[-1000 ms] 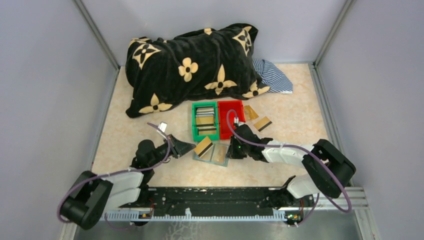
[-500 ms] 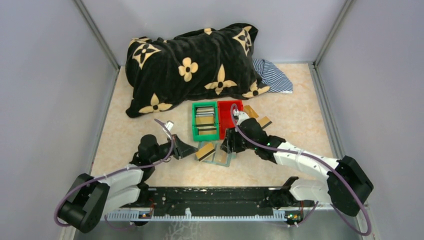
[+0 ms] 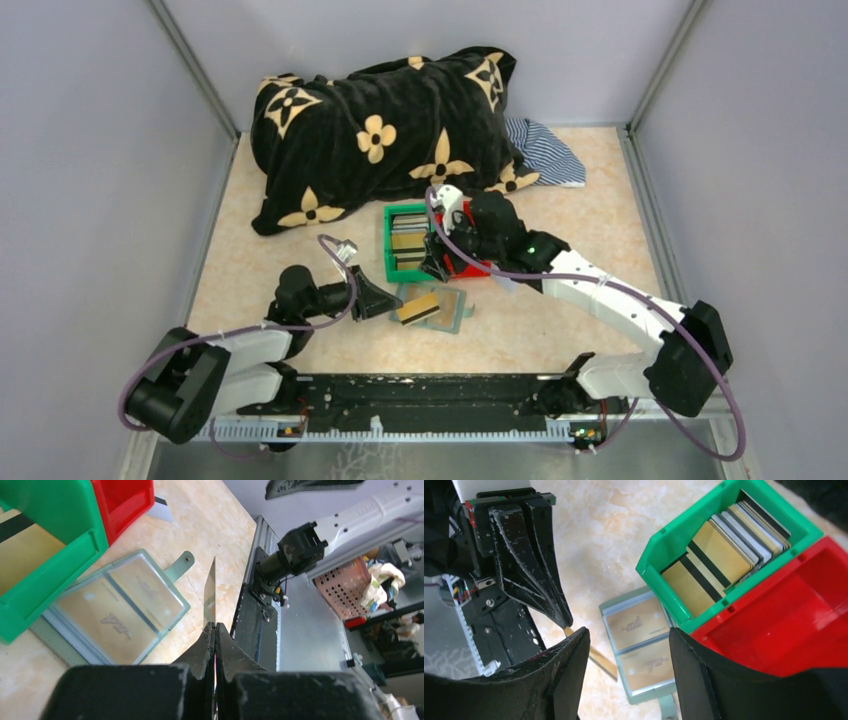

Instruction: Take the credit cards out of the card holder

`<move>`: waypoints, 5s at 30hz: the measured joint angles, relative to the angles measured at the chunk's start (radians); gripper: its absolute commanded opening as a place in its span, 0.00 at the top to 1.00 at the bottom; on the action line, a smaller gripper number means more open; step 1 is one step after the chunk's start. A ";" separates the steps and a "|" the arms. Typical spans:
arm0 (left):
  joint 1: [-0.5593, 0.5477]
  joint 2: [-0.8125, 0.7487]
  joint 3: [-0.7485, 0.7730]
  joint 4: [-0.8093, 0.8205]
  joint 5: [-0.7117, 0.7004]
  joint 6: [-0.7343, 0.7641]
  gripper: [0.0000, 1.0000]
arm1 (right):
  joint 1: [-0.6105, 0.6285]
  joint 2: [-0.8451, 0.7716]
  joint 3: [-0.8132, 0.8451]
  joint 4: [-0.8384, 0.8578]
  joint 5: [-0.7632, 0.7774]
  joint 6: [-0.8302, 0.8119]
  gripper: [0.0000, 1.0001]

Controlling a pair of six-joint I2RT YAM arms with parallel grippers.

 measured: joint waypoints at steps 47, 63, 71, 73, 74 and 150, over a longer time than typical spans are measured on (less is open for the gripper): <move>-0.003 0.149 -0.005 0.252 0.040 0.203 0.44 | 0.047 0.288 0.077 -0.262 -0.204 -0.173 0.47; -0.201 -0.250 -0.065 -0.259 -0.353 0.194 0.48 | 0.158 0.224 -0.171 -0.047 -0.008 0.098 0.36; -0.365 -0.360 -0.076 -0.519 -0.737 -0.036 0.41 | 0.236 0.220 -0.159 -0.059 0.133 0.178 0.06; -0.365 -0.474 -0.077 -0.602 -0.895 -0.089 0.41 | 0.277 0.225 -0.137 -0.072 0.194 0.220 0.03; -0.365 -0.528 -0.073 -0.640 -0.978 -0.111 0.42 | 0.293 0.228 -0.129 -0.073 0.219 0.237 0.03; -0.359 -0.692 0.093 -0.906 -1.464 0.014 0.11 | 0.278 0.221 -0.111 -0.078 0.285 0.293 1.00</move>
